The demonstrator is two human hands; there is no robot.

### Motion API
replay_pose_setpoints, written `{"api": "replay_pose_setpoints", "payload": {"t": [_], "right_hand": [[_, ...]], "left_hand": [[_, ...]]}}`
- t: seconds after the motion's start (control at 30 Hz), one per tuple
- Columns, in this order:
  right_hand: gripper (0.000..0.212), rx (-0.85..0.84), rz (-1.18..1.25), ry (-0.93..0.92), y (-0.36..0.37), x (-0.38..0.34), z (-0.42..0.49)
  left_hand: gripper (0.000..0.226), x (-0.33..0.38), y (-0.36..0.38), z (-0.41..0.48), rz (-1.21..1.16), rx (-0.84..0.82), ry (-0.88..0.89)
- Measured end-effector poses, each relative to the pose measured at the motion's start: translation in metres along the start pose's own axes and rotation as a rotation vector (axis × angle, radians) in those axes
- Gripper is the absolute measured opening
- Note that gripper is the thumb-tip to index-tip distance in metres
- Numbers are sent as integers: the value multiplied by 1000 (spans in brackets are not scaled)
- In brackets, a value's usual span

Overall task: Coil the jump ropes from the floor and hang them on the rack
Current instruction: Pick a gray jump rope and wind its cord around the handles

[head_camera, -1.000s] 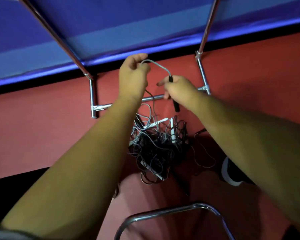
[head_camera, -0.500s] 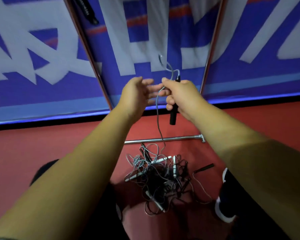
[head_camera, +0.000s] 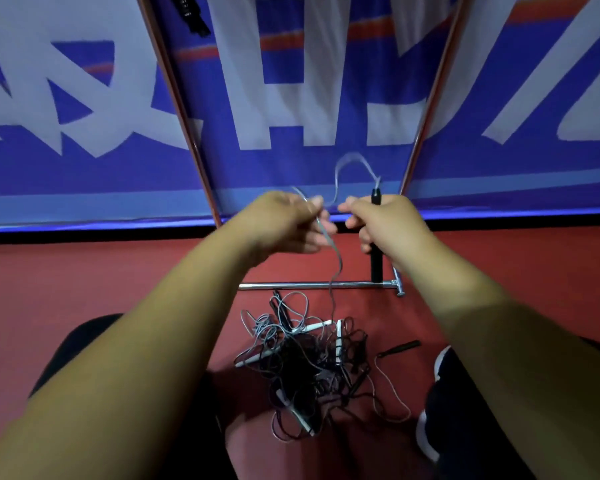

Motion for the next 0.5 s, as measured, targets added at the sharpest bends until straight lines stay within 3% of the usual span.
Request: {"api": "replay_pose_setpoints", "payload": {"t": [0.13,0.3,0.4,0.5], "right_hand": [[25,-198,-113,78,29,14,8],[21,-365,-138,5,54,7,24],[23,-323,-71,-19,54,3,32],[24,-235,86,27,48,-3,40]], "left_hand": [[25,14,-34,22,-335,183,31],[34,8,-55,45,-640,292,-3],[43,0,-55,53,-647,292,-41],[31,-8,-48,59,-443,252,-98]]}}
Point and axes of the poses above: each hand's wrist, its own z-axis towards the middle knuckle, its own y-axis out of the palm, x = y × z, the point moved 9 cm from there along z, towards the middle knuckle, and after that the axes turned 2 degrees about z, right-handed, at the moved point
